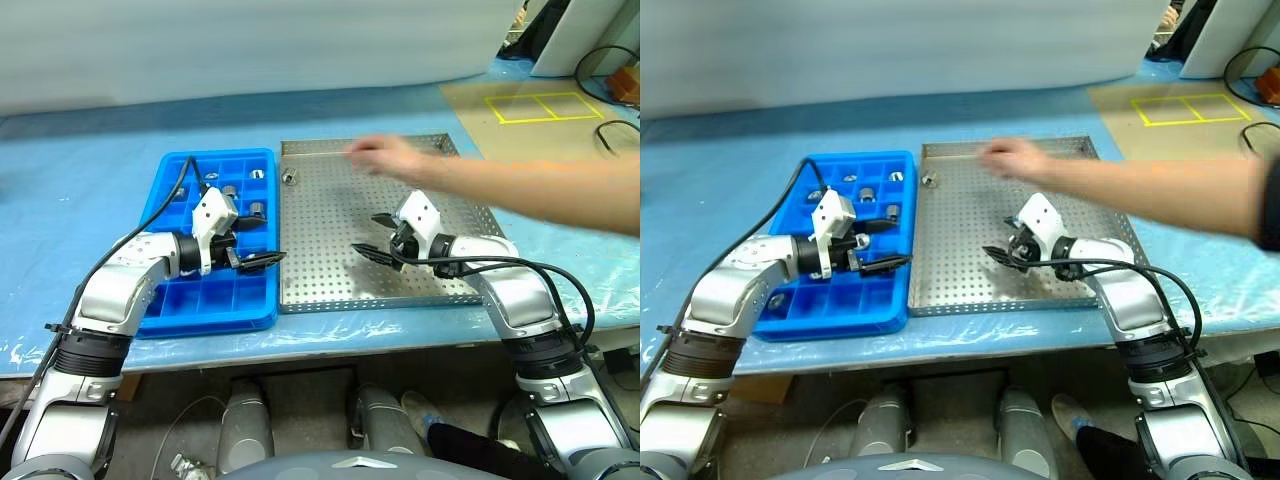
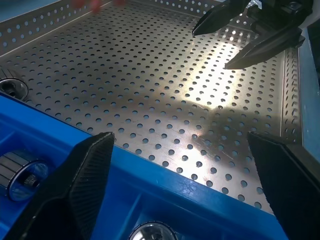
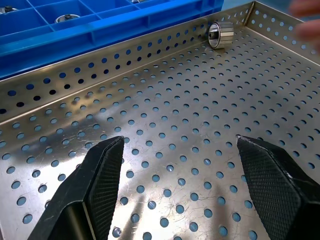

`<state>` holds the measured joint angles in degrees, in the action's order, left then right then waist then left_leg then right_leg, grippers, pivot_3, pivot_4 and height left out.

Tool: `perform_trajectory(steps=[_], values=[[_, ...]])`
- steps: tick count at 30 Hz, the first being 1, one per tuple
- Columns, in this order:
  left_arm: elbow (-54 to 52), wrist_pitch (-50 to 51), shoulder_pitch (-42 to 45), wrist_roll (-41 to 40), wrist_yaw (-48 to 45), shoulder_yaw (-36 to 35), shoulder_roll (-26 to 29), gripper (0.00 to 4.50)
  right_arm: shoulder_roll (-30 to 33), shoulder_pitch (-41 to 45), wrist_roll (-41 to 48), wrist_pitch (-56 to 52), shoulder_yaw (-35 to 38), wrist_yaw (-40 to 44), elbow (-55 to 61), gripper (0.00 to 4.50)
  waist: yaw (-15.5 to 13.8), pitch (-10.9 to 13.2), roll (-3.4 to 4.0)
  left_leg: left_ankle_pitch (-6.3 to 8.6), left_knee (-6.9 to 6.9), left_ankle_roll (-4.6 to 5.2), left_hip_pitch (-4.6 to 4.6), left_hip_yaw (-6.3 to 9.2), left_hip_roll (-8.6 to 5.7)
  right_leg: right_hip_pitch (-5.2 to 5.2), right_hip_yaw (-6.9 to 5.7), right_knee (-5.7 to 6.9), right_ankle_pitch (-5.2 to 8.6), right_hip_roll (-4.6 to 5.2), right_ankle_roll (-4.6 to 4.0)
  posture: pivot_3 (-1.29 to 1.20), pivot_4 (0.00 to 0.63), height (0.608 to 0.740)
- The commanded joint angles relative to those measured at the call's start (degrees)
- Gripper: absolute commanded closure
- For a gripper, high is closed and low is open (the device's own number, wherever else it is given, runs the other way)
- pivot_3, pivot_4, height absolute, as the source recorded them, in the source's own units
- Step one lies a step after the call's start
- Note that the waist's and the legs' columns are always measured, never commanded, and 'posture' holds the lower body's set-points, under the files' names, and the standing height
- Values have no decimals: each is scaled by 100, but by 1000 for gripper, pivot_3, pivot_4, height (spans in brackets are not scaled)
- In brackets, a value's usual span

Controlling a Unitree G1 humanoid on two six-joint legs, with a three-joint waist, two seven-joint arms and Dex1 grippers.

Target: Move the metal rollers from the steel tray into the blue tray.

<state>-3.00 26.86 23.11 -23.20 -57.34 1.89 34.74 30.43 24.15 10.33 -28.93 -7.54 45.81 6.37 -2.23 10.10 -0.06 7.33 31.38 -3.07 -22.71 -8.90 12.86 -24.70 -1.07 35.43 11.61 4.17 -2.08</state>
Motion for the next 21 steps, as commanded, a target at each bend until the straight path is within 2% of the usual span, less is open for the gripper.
perform_trajectory(steps=[1, 21], values=[[-125, -61, 85, -40, 8, -91, 21, 24, 7, 95, 25, 23, 59, -47, 136, 777, 0, 0, 0, 0, 0, 0, 0, 0, 0, 0, 0, 0, 0, 0, 0, -176, 150, 740], [53, -201, 122, 30, -28, -37, -81, 24, 51, 76, 19, 4, 59, -63, 162, 777, 1, 0, 0, 0, 2, 0, 0, 0, 0, 1, 0, 1, 0, 0, 0, -181, 150, 740]])
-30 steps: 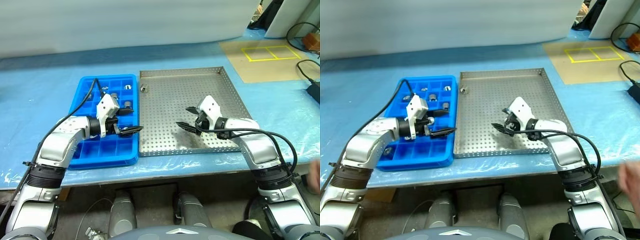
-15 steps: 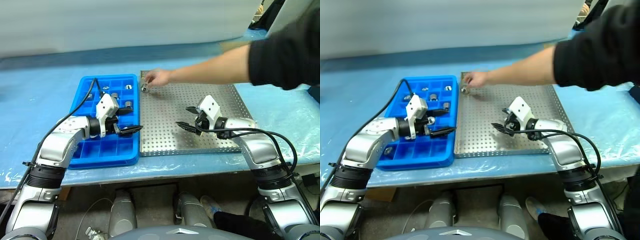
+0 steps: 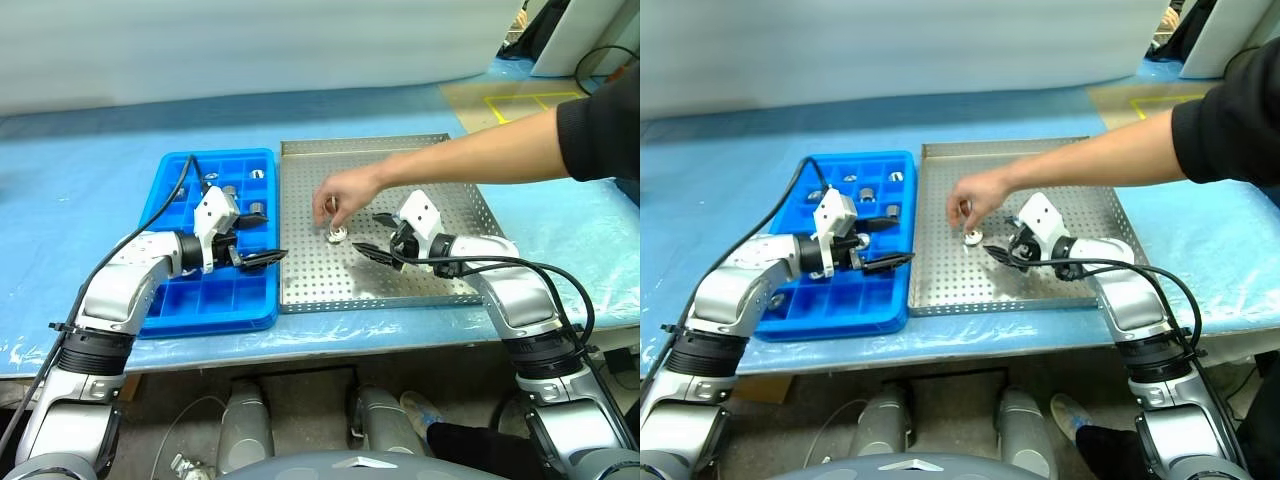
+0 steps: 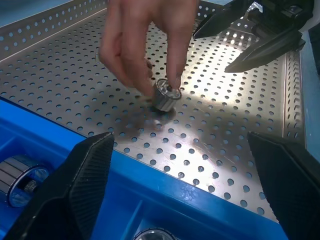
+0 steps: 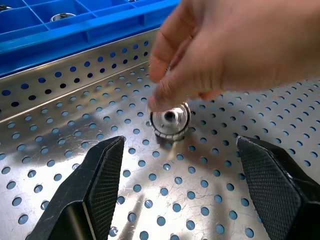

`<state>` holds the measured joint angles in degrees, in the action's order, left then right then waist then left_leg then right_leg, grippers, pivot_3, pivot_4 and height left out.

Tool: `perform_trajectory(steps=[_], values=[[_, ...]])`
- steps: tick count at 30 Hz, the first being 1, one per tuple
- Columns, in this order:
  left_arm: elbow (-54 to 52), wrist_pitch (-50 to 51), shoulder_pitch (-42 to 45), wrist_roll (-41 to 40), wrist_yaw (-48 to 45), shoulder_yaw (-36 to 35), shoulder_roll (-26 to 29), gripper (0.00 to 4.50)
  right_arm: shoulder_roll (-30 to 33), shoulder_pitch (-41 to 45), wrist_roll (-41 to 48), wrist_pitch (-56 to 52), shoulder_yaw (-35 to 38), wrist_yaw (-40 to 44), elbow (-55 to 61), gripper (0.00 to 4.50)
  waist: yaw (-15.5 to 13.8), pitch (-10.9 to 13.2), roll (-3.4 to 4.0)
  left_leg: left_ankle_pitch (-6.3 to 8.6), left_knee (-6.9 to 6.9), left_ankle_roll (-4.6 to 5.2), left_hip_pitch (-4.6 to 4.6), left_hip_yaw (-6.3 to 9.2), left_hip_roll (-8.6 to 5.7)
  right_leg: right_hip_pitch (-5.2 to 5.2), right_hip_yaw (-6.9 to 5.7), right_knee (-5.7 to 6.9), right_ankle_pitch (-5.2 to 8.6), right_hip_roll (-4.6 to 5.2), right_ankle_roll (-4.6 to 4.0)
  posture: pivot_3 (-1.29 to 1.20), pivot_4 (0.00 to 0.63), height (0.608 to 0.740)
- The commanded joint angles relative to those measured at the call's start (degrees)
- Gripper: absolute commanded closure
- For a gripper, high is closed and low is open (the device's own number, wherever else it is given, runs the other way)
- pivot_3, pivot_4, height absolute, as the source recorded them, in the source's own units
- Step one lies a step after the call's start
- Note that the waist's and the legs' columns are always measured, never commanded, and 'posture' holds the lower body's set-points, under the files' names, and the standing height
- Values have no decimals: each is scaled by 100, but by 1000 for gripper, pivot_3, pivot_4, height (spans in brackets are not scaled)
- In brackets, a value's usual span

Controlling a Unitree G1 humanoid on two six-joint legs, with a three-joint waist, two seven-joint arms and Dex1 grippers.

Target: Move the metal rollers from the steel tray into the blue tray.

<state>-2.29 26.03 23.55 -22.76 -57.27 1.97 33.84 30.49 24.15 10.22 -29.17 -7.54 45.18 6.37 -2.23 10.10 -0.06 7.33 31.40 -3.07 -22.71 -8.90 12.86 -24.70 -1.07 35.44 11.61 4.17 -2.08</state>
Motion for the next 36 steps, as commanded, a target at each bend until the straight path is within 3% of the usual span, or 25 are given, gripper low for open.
perform_trajectory(steps=[1, 27, 36], values=[[-9, -125, 81, -9, -37, -44, 3, 24, 43, 80, 25, 32, 56, -3, 155, 777, 0, 0, 0, 0, 1, 0, 0, 0, 0, 0, 0, 0, 0, 0, 0, -180, 150, 740], [-148, -49, 52, -26, 34, -35, -48, 24, -149, 240, -90, 155, -118, -32, -89, 777, -1, 0, 0, 0, 8, 0, 1, 0, 0, 1, 1, 9, 0, 0, 0, -166, 150, 740], [-149, -37, 101, -5, 97, 3, -117, 24, -891, 1189, -433, 853, -505, -112, -1597, 777, 11, 0, 0, 0, 25, 0, 3, 1, 3, -2, 2, 28, 0, 0, -1, -149, 150, 740]])
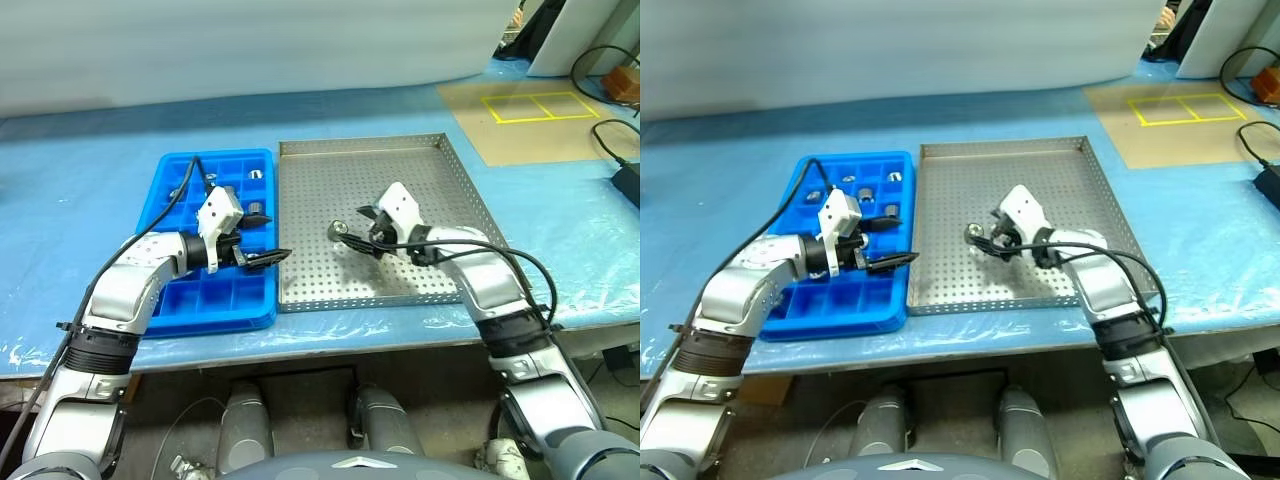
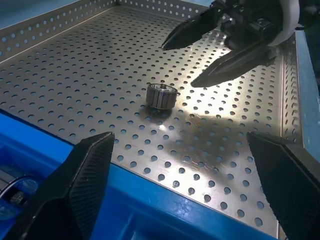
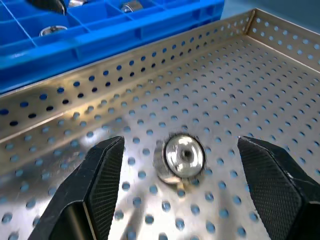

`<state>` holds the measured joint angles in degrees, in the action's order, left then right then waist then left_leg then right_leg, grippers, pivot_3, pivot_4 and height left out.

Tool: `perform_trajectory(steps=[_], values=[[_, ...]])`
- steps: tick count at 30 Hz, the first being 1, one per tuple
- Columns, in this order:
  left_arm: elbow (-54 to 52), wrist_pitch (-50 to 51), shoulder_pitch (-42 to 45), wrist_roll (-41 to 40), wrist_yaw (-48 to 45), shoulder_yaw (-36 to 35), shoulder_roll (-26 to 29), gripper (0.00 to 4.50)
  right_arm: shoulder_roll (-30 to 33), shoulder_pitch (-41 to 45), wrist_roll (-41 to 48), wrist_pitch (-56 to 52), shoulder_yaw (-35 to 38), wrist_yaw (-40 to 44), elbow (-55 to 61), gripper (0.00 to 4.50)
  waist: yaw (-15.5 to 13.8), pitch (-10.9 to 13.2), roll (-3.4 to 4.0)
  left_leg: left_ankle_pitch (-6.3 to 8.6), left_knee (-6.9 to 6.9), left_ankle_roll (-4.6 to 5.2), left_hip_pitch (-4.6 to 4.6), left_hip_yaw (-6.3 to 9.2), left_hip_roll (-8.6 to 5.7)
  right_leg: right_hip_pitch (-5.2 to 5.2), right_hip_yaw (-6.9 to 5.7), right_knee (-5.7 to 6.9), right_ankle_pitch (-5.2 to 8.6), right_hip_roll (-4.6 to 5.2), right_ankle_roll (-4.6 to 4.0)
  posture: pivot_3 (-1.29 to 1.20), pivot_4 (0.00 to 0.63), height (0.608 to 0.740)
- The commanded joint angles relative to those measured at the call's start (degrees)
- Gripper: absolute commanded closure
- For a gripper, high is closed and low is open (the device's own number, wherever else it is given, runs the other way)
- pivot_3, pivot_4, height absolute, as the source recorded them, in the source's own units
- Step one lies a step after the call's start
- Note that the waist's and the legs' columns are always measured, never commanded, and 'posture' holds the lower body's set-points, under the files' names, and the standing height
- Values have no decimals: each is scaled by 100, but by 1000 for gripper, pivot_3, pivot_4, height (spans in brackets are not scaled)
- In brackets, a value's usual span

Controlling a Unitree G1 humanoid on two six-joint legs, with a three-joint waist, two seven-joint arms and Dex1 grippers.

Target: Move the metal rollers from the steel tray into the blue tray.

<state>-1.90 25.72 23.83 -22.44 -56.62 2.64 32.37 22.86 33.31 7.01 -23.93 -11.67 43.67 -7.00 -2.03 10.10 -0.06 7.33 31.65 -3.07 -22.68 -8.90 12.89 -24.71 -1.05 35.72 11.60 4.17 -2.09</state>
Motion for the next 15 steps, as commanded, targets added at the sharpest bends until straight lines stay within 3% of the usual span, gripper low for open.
perform_trajectory(steps=[1, 15], values=[[-198, -1, 69, -36, 41, -62, 26, 24, -207, 351, -140, 406, -150, 65, -428, 777, -14, 0, 0, 0, 1, 0, 0, 0, 0, 2, 0, -1, 0, 0, 0, -145, 150, 740], [-708, 240, -247, -228, 129, -256, 225, 24, -784, 797, -426, 1170, -209, 94, -2230, 777, -33, 0, 0, 1, 5, 2, -6, 5, 1, 1, -6, 0, 0, 1, -1, -98, 150, 740]])
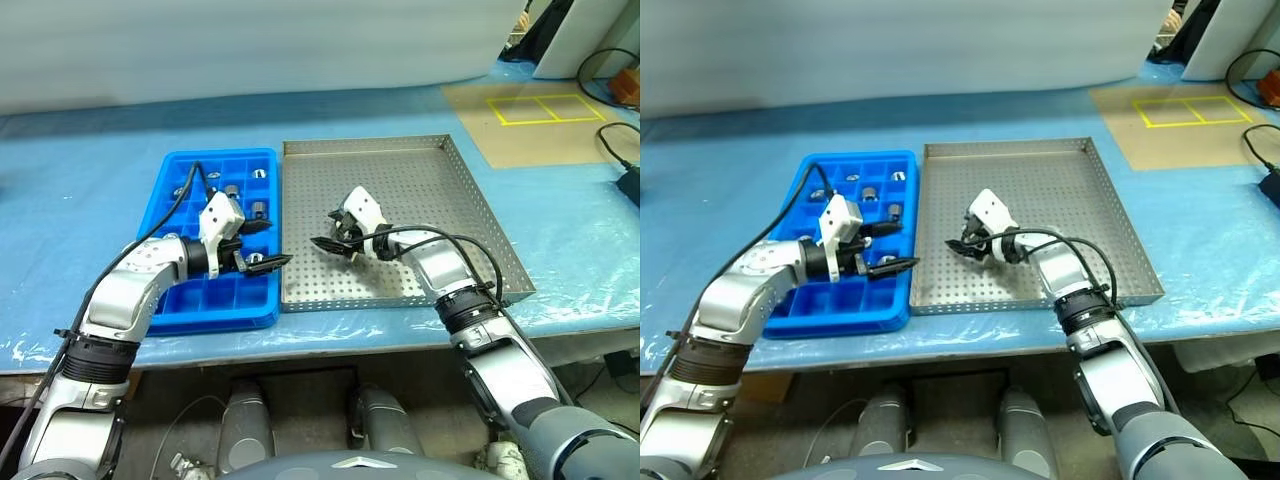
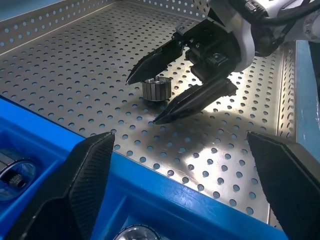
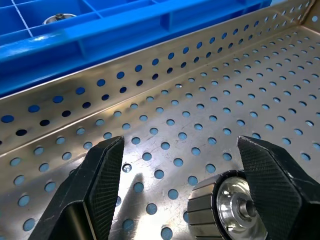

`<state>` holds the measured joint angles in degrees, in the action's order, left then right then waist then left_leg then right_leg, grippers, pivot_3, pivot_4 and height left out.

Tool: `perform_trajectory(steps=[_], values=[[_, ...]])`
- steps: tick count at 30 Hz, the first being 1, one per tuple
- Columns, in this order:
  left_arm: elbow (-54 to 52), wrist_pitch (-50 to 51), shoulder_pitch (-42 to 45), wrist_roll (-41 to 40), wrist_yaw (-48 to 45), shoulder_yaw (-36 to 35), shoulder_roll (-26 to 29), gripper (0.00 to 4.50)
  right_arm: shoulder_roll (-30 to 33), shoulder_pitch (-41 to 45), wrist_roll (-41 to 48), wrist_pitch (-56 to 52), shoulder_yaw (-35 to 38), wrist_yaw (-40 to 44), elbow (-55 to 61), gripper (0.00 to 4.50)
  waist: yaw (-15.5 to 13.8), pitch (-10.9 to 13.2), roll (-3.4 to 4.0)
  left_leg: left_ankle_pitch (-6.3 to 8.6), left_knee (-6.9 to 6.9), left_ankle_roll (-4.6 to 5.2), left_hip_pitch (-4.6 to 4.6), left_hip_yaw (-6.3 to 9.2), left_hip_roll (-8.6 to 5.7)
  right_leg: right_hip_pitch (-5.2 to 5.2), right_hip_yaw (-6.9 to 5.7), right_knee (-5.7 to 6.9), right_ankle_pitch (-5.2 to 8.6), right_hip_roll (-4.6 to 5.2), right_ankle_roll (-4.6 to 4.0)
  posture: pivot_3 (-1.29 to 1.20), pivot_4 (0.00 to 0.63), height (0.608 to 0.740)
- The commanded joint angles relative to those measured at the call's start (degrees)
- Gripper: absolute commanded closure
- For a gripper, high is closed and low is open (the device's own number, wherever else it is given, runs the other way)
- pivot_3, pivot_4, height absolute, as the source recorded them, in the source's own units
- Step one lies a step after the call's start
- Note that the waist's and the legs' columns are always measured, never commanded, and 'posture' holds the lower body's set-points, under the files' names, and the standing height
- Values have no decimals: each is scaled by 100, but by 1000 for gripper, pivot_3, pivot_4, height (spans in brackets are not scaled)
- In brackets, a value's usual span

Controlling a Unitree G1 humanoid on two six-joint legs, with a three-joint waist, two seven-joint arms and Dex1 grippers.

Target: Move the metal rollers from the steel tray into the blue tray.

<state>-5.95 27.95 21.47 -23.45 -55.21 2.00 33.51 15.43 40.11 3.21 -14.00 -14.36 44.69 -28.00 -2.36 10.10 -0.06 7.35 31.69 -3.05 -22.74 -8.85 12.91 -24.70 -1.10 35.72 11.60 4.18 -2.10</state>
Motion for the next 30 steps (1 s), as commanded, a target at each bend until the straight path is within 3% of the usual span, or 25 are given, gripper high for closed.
perform_trajectory(steps=[1, 18, 21, 26, 30], values=[[-316, 33, -12, -150, -30, -205, 136, 24, -51, 128, -61, 211, 65, -4, -190, 777, 0, 0, 0, 0, 1, 0, 0, 0, 0, 0, 0, 0, 0, 0, 0, -98, 150, 740], [-280, 212, 258, -165, 38, -35, 170, 24, -54, -54, -261, 361, 204, -400, -252, 777, 6, 0, 0, 0, 2, 0, -1, 0, 0, 0, 1, 0, 0, 0, 0, -130, 150, 740], [-253, 187, 249, -130, 61, 4, 132, 0, -13, -61, -313, 425, 208, -472, -276, 1399, 7, 0, 0, 0, 2, 0, -1, 0, -1, 0, 1, -1, 0, 0, 0, -132, 150, 740], [-203, 152, 236, -107, 63, 13, 101, 0, -29, -89, -301, 513, 216, -497, -258, 3162, 9, 0, 0, 1, 2, 1, -1, -1, 0, -1, 1, -2, 0, -1, 0, -132, 150, 740], [-107, 88, 229, -73, 41, 7, 99, 0, -72, -9, -362, 558, 231, -649, -348, 3309, 11, 0, 0, 1, 2, 0, -1, 0, 0, -1, 1, -2, 0, -1, 0, -130, 150, 740]])
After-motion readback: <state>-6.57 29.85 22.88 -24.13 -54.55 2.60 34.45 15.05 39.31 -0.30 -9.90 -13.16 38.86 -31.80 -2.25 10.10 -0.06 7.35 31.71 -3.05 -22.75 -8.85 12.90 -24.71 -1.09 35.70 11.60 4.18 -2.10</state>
